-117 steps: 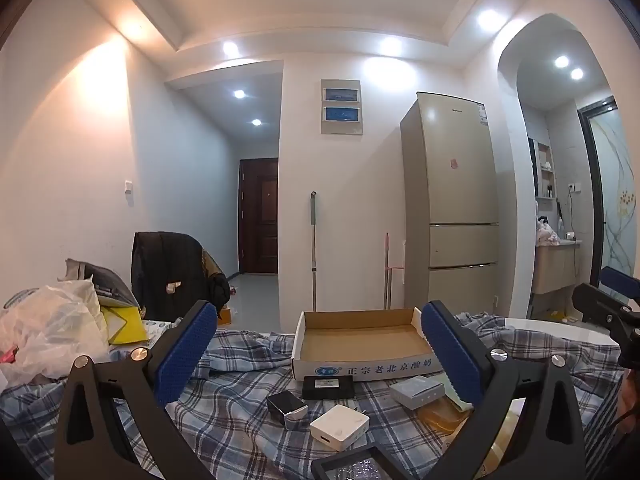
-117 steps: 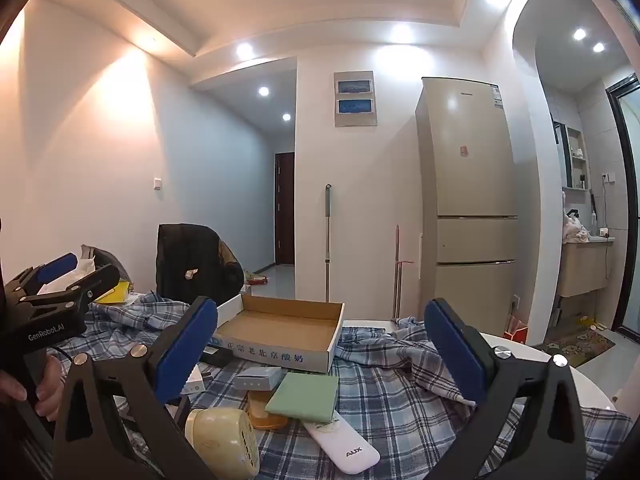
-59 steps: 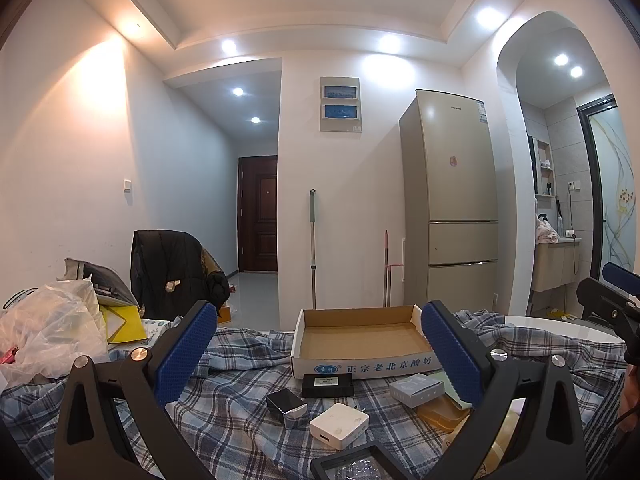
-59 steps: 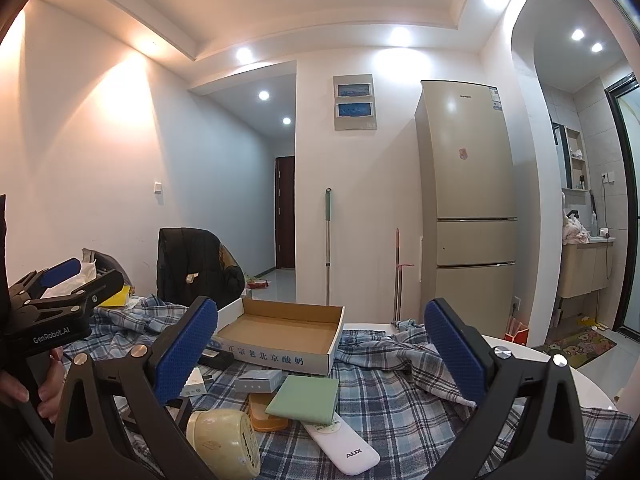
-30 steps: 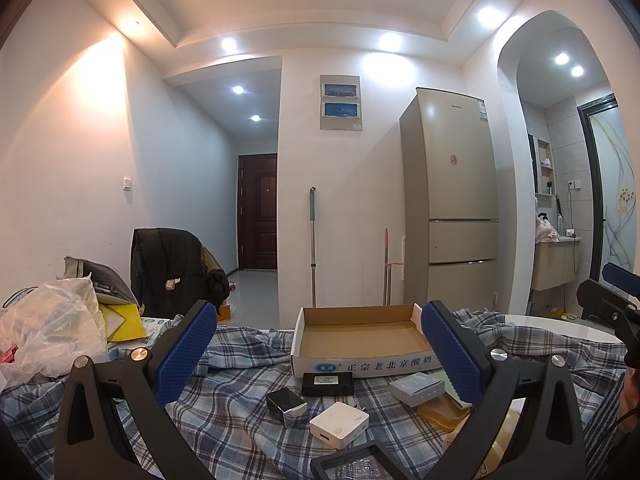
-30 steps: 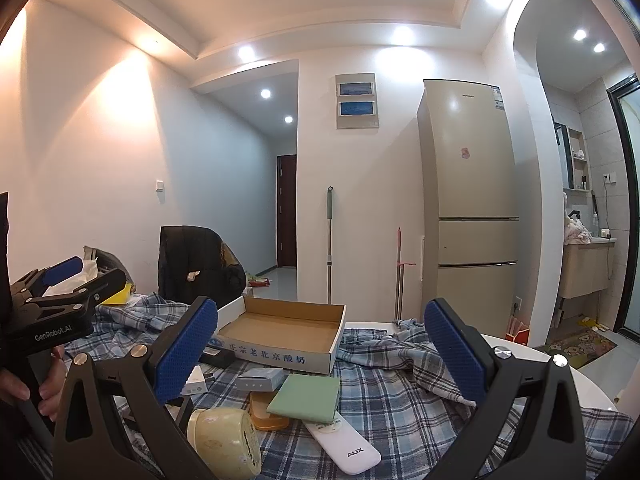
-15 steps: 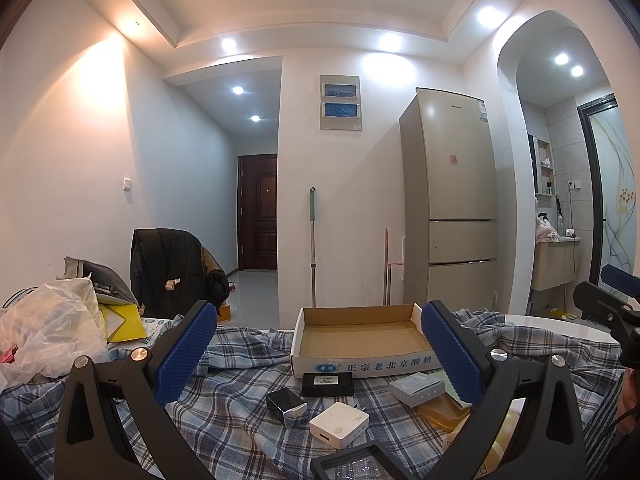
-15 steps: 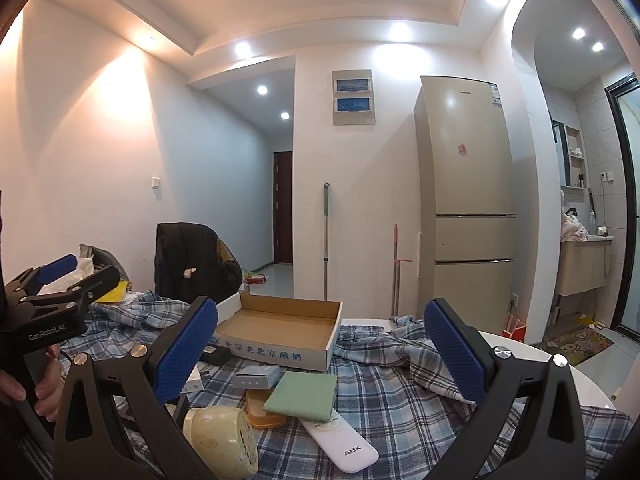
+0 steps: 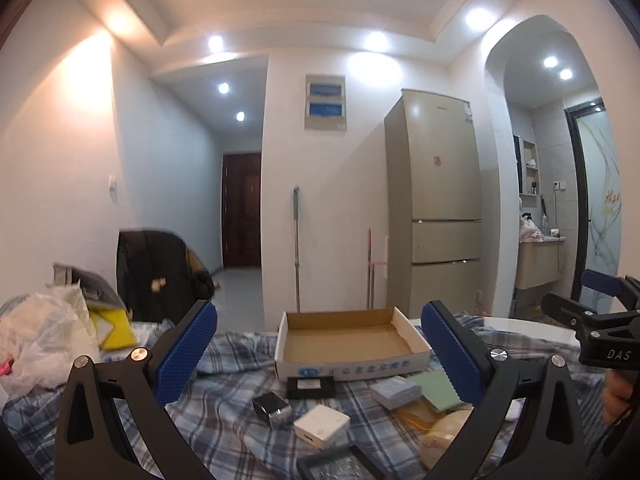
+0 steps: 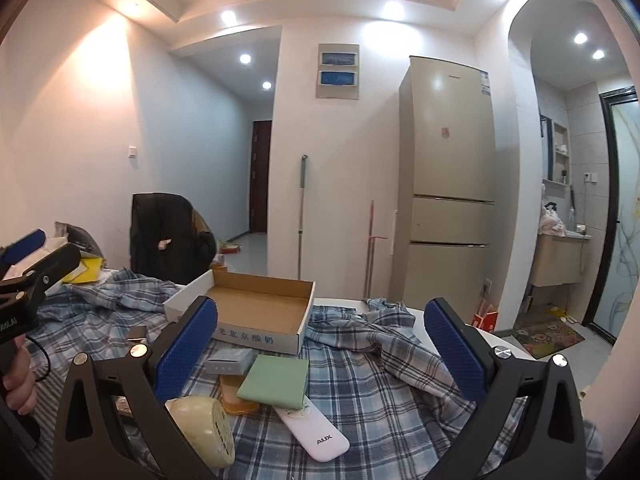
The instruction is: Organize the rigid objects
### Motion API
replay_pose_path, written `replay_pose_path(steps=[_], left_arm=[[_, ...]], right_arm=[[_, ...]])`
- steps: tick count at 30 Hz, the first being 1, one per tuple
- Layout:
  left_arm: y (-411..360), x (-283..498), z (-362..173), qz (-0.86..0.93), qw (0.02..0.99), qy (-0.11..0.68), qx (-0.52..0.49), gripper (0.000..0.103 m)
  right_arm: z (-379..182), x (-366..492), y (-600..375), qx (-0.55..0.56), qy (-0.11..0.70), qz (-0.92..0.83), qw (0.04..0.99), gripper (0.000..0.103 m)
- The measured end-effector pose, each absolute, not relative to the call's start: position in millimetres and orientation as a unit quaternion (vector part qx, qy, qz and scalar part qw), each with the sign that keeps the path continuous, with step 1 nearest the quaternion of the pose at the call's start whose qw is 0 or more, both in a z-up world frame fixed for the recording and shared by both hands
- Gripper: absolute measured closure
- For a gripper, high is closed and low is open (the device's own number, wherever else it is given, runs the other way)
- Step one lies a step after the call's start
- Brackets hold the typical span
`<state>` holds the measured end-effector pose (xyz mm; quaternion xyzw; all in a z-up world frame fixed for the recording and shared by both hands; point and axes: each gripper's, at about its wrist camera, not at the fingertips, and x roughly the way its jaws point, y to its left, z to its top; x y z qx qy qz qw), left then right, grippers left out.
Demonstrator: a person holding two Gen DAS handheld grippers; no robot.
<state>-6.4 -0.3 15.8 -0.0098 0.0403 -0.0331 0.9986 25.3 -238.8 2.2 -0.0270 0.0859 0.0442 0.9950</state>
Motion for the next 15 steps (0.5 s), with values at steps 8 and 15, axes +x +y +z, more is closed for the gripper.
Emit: replay_pose_path(steps=[8,15], left_arm=[[15,-7,30,-0.031,0.991,0.129,-0.031,0.000],[29,-25,11,-0.025,0.991,0.130,-0.025,0.000]], right_arm=[[32,14,-255,0.002,0.168,0.124,0.978,0.000],[4,36,-268,0.014,0.235,0.119,0.965,0.002]])
